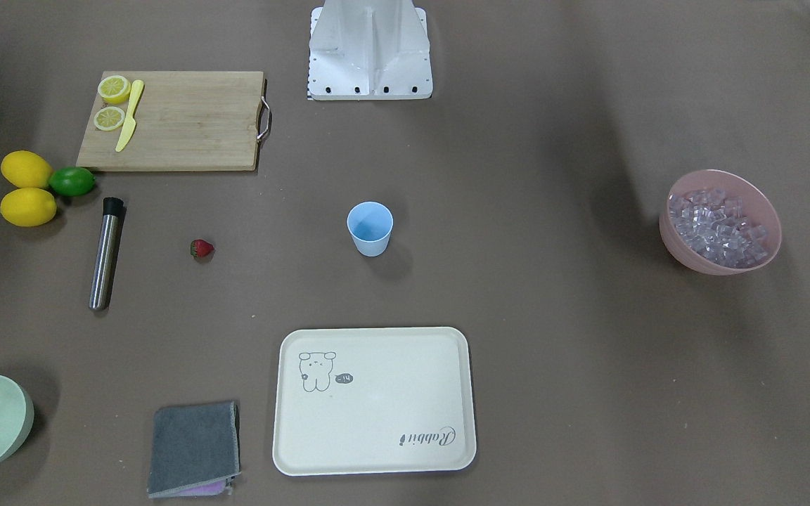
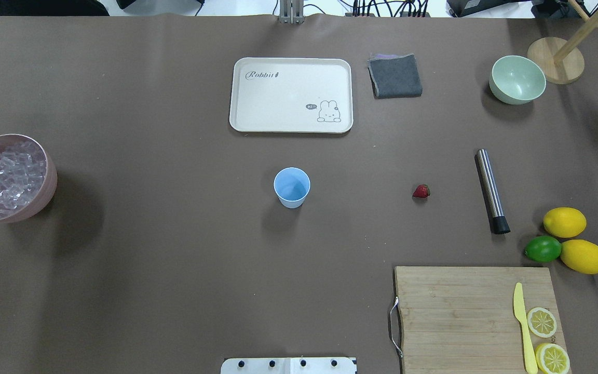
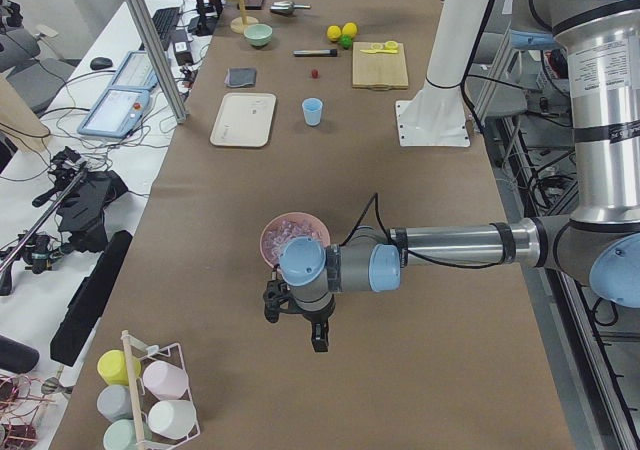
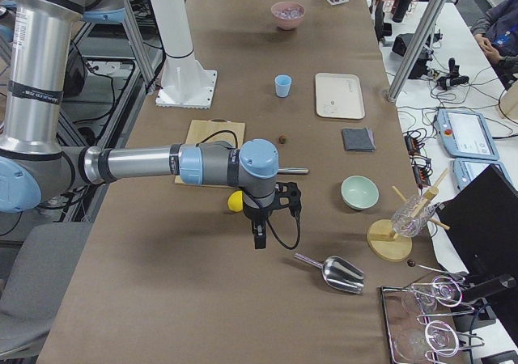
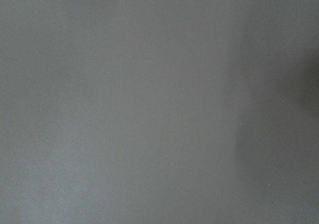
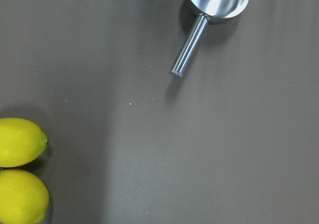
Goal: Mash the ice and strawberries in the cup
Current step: 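Move the left gripper over the pink bowl of ice cubes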
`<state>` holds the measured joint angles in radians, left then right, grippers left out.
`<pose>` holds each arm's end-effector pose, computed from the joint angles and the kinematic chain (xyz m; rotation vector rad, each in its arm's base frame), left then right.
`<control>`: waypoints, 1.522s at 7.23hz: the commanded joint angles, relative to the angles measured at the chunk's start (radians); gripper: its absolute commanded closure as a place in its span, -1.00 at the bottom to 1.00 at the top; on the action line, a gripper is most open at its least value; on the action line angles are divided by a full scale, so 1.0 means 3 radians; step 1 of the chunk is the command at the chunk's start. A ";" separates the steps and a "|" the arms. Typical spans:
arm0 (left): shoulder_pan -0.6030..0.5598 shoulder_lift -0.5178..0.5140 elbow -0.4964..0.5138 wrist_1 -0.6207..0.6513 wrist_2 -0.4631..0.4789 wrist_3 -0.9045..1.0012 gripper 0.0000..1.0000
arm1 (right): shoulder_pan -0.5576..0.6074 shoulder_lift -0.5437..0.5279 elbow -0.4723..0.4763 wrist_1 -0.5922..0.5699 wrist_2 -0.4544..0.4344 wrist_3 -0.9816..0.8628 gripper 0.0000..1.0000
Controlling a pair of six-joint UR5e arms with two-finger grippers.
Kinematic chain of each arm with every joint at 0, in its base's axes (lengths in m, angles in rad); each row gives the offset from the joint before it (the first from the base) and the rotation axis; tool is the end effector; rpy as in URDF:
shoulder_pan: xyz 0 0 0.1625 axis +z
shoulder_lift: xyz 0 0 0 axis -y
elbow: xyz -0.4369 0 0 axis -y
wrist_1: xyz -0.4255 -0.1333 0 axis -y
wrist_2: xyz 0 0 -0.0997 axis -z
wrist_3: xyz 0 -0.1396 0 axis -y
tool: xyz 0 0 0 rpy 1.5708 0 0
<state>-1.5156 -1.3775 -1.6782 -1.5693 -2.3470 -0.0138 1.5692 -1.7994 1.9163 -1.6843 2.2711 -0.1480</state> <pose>-0.0117 -0.4319 0.7357 -0.1097 0.7723 0.0054 0.0427 -0.4237 0.6448 0.0545 -0.6988 -0.1446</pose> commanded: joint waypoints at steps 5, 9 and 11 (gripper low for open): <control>0.0000 -0.0005 -0.0015 -0.0005 0.0000 0.0000 -0.99 | 0.0031 -0.0036 0.0045 0.0000 0.0028 -0.0013 -1.00; 0.0000 -0.0026 -0.0020 -0.0102 0.0000 -0.0010 -0.99 | 0.0215 0.0174 0.0054 0.0031 0.0053 0.0034 -1.00; 0.0000 -0.0092 -0.0025 -0.0118 0.0000 0.0005 -0.99 | 0.0220 0.0067 -0.0001 0.0189 0.0053 0.0023 -1.00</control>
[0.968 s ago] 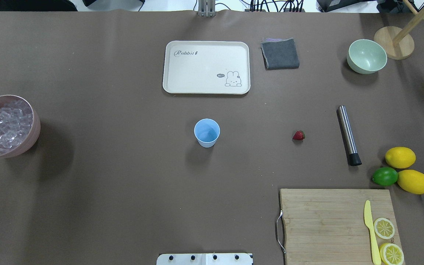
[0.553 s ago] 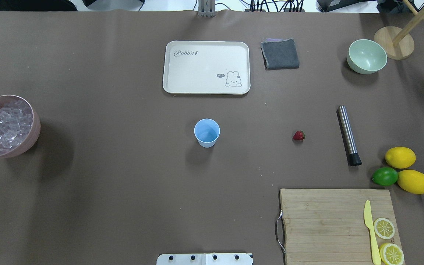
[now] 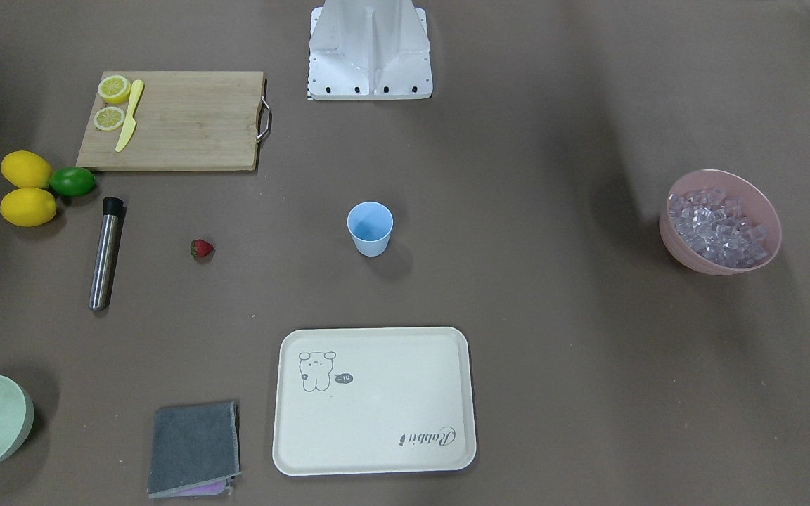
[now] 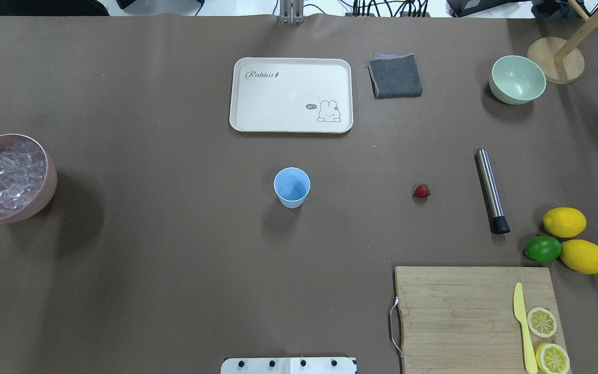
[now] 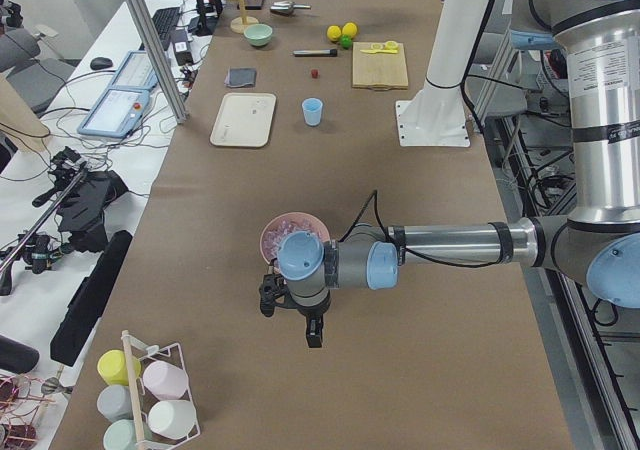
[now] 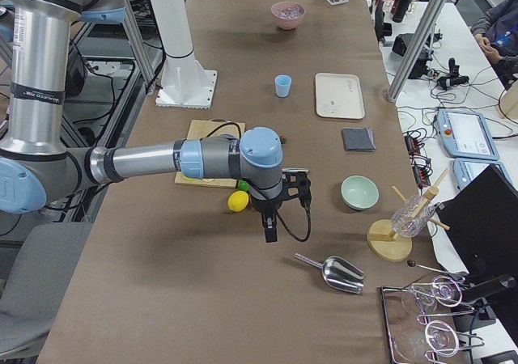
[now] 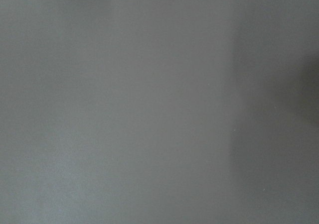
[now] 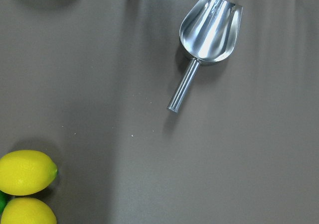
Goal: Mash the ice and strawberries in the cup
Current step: 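Move the left gripper over the pink bowl of ice cubes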
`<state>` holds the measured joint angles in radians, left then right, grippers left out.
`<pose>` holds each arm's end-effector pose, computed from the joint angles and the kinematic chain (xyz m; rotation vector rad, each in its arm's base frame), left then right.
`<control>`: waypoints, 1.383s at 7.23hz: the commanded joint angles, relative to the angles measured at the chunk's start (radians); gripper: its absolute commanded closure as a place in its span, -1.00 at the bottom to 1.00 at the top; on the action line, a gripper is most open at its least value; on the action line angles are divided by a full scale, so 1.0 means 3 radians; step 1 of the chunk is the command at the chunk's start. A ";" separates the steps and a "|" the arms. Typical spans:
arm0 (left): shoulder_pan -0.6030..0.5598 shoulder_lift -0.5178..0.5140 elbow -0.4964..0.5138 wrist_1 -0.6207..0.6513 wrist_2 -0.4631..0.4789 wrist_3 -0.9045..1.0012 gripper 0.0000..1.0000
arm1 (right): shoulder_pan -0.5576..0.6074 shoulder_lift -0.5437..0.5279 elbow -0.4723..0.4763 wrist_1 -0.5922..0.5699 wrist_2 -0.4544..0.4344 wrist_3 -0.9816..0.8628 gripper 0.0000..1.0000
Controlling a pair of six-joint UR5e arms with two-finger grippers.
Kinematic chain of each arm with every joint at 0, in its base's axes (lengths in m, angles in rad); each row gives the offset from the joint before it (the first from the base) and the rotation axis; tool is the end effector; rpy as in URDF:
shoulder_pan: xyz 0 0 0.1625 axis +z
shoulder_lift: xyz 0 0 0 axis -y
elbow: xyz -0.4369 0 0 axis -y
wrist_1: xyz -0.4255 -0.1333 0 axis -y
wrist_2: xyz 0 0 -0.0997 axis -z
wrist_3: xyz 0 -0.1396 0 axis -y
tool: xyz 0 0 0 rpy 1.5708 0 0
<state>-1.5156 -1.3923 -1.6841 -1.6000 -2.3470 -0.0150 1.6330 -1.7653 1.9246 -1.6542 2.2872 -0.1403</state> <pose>-0.0110 -0.4444 0.7233 -0.0614 0.7745 0.0242 0.0691 -0.4396 0.6211 0.1447 -0.7053 -0.1019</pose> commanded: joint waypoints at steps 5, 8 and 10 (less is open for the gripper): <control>-0.0005 -0.0416 -0.0128 -0.1004 -0.0010 -0.0087 -0.99 | 0.0002 -0.0037 -0.0080 0.0171 0.0138 0.0018 -1.00; 0.0228 -0.0401 -0.0123 -0.1554 -0.0005 -0.0810 -0.98 | -0.0003 -0.0027 -0.0075 0.0171 0.0138 0.0023 -1.00; 0.0729 -0.0365 -0.0113 -0.1972 0.0101 -0.1664 -0.98 | -0.0003 -0.0027 -0.0075 0.0171 0.0153 0.0023 -1.00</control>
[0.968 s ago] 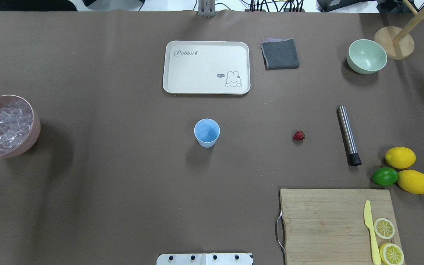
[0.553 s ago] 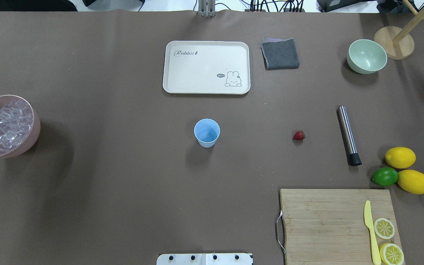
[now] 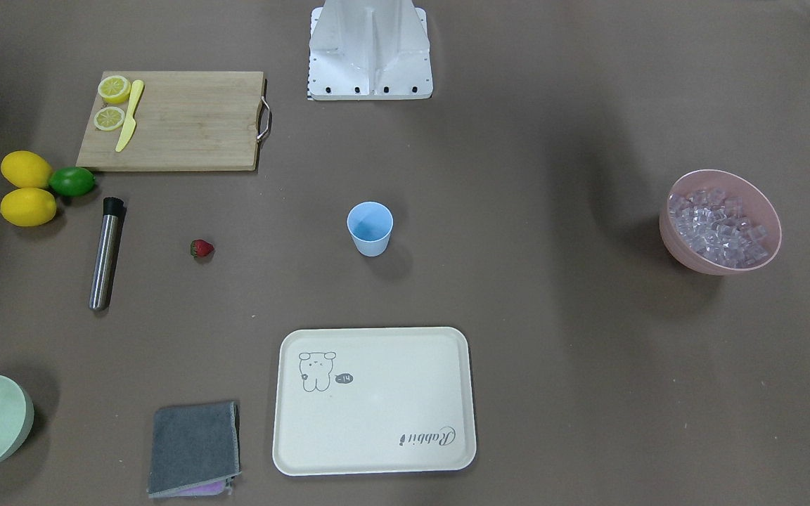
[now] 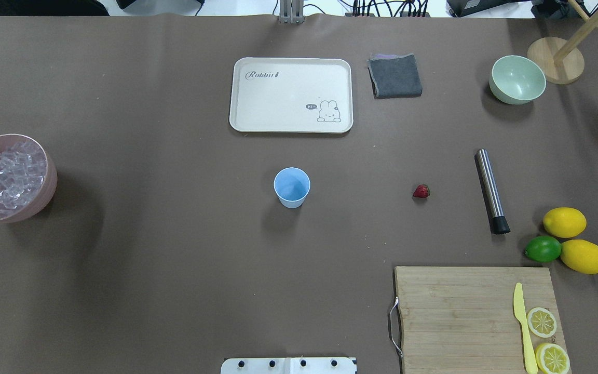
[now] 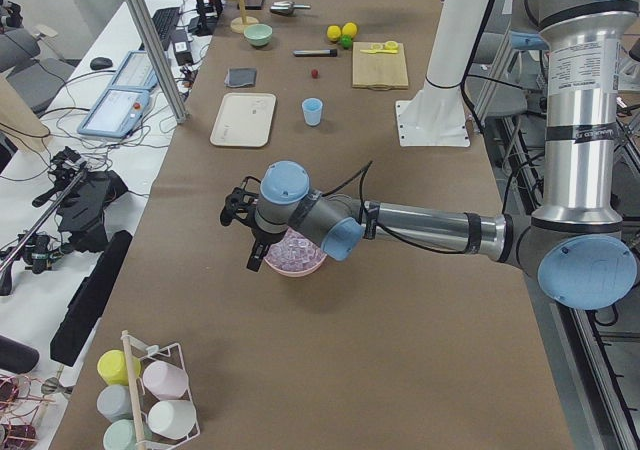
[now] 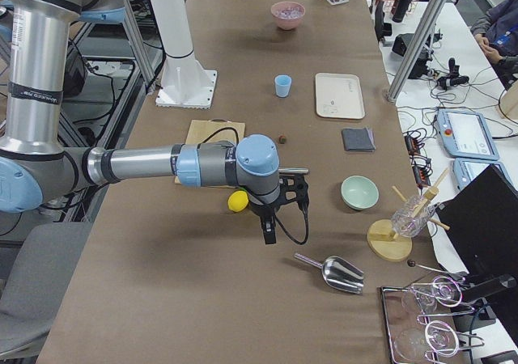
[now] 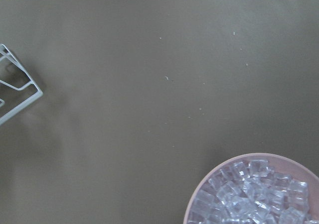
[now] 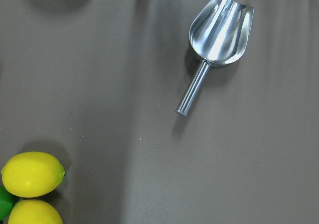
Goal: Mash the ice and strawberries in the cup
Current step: 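Lower the left gripper into the bowl and grasp an ice cube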
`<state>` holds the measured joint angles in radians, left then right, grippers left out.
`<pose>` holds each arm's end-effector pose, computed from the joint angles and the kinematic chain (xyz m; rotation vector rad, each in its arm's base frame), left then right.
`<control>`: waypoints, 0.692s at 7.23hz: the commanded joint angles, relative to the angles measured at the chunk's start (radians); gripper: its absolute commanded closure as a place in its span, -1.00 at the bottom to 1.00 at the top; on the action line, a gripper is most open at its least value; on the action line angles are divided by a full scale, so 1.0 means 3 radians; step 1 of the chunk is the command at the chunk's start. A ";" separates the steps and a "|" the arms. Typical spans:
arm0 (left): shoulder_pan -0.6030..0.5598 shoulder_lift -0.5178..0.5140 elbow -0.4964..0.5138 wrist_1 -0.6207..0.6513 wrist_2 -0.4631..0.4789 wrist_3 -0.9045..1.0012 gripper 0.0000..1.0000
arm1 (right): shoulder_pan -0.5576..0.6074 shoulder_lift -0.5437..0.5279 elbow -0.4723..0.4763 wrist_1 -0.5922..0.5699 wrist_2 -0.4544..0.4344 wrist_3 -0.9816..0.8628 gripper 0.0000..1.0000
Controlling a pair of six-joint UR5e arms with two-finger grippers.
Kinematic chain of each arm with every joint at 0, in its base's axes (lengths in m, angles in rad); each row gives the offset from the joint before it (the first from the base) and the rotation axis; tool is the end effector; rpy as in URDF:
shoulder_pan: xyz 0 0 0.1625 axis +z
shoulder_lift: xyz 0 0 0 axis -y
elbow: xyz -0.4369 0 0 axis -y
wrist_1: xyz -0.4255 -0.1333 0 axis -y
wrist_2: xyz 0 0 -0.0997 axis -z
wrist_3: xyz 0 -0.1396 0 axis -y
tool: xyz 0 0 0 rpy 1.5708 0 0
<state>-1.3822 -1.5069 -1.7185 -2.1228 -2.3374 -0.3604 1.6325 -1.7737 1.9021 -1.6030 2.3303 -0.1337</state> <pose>0.0647 -0.5334 0.5846 0.3798 0.8740 0.0850 0.0644 -0.4398 0.6271 0.1652 -0.7467 -0.1050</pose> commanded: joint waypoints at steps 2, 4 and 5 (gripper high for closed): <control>0.0862 0.0032 0.0007 -0.0481 0.0594 -0.0986 -0.98 | -0.0001 0.0001 0.0000 0.0000 0.0025 -0.0004 -1.00; 0.1190 0.0032 0.0027 -0.0486 0.0801 -0.0982 -0.95 | -0.0001 -0.0004 0.0000 0.0000 0.0025 -0.0004 -1.00; 0.1283 0.0032 0.0032 -0.0486 0.0832 -0.0967 -0.89 | -0.0001 -0.0004 -0.0005 0.0000 0.0025 -0.0004 -1.00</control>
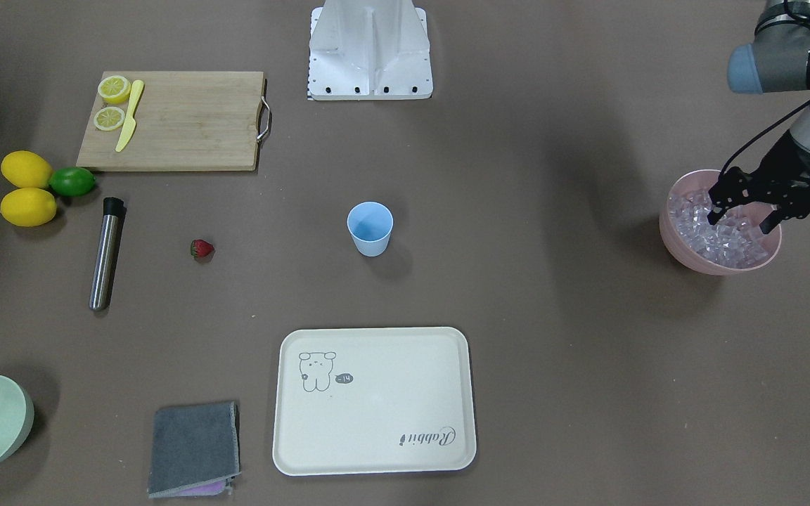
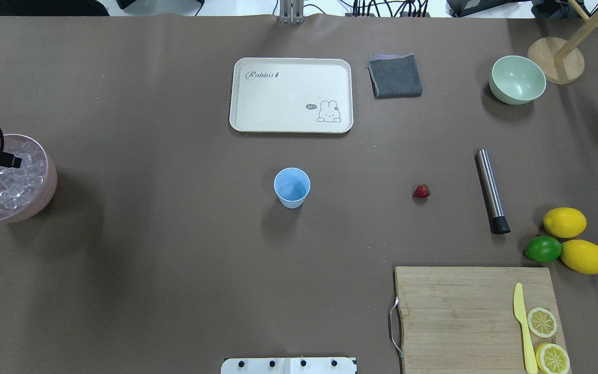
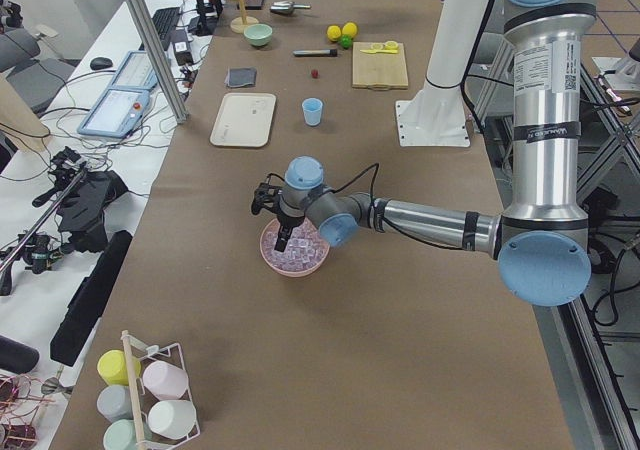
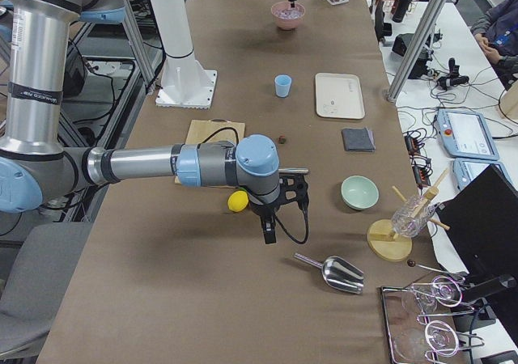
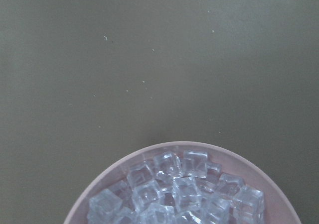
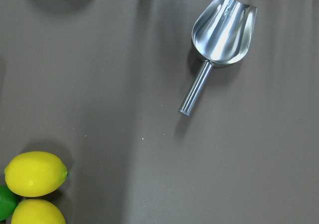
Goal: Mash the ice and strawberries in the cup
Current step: 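Lower the left gripper into the bowl and grasp an ice cube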
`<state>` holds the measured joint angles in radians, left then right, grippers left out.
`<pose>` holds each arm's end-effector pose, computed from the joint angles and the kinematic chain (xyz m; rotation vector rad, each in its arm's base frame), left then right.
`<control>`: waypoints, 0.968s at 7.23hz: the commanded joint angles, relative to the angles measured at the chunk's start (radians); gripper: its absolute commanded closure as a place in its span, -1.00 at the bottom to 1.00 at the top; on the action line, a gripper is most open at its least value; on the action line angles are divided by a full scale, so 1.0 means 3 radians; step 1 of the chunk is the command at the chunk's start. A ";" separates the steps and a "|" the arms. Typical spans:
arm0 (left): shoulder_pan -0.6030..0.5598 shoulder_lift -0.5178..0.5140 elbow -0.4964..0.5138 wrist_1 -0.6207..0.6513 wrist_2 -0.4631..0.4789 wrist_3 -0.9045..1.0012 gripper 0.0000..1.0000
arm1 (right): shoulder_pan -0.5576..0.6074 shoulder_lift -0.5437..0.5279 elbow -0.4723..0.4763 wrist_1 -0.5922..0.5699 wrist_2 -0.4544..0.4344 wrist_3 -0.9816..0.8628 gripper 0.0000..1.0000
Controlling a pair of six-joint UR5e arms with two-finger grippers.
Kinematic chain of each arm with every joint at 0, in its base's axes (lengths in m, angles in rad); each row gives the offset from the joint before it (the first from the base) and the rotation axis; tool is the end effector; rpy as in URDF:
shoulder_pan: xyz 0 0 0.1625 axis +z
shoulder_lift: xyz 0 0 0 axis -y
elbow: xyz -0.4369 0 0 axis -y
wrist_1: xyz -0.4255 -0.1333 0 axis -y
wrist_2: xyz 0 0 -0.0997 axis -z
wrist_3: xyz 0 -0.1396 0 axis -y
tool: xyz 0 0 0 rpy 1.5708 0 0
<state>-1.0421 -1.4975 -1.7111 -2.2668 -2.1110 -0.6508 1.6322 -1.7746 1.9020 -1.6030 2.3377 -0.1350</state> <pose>0.2230 -0.5036 0.5874 0.3322 0.8392 0.0923 0.0635 -0.4394 0.6269 0.1653 -0.7541 -0.1064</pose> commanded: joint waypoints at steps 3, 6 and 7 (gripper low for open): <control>0.0201 0.0103 -0.0023 -0.0006 0.0072 0.0017 -0.18 | 0.0000 -0.0001 -0.0005 0.0000 0.0000 0.0000 -1.00; 0.0237 0.0195 -0.0084 -0.0006 0.0067 0.0017 -0.10 | 0.0000 -0.0001 -0.0005 0.0000 0.0000 0.0005 -1.00; 0.0247 0.0200 -0.0085 -0.0006 0.0072 0.0017 -0.09 | 0.0000 -0.0001 -0.0005 0.0000 0.0000 0.0005 -1.00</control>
<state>-0.9725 -1.4448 -1.7316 -2.2687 -2.0899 -0.6457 1.6322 -1.7748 1.9006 -1.6030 2.3378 -0.1336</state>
